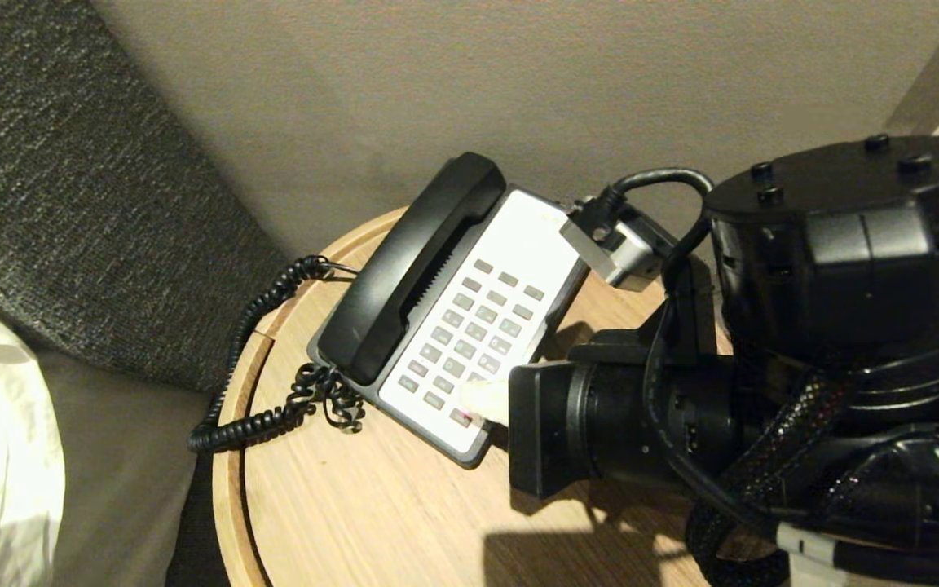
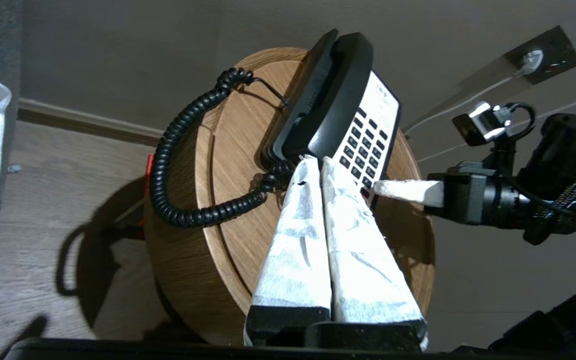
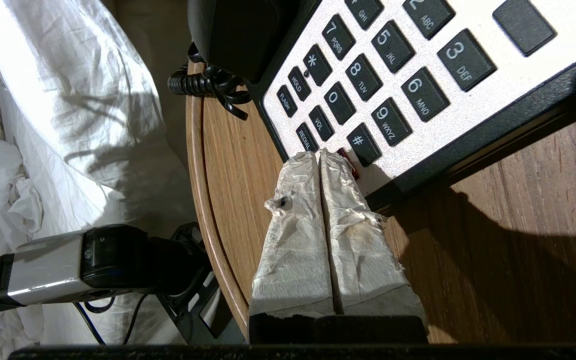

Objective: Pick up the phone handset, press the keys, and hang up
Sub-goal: End the call using the dial pad

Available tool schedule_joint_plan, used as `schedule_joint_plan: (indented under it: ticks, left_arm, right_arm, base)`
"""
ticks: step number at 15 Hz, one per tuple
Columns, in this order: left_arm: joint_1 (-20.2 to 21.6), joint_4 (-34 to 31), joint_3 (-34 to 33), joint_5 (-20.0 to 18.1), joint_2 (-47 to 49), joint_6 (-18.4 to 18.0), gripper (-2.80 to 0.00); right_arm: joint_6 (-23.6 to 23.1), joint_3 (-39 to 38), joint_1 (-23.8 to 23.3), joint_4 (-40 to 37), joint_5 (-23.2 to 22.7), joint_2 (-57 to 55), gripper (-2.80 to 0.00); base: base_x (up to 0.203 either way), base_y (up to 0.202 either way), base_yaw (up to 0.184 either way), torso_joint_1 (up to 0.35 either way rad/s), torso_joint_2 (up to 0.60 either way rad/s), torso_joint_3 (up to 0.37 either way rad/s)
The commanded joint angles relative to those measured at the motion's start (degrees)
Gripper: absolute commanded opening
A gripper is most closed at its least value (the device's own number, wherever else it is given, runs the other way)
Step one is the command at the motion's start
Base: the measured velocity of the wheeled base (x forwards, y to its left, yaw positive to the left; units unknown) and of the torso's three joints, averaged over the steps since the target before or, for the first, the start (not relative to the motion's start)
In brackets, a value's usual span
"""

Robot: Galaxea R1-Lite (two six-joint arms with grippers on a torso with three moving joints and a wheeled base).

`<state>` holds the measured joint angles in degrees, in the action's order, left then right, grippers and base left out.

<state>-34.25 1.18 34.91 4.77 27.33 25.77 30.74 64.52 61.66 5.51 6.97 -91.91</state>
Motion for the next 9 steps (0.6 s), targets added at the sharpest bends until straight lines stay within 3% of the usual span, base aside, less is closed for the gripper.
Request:
schedule_joint_plan:
  ticks: [1, 9]
  left_arm:
    - [0.41, 0.05, -0.37, 0.06, -0.35, 0.16, -2.8]
    - [0.32, -0.04, -0.37, -1.16, -1.05, 0.16, -2.8]
  right_arm:
    - [0.12, -0.08, 0.04, -0.14, -0.11, 0.62, -2.8]
    - [0.28, -0.67, 0.35, 0.37, -0.2, -2.19, -2.8]
  base:
    - [0.0, 0.0, 0.0, 0.0, 0.0, 0.0]
    - [0.0, 0.0, 0.0, 0.0, 0.0, 0.0]
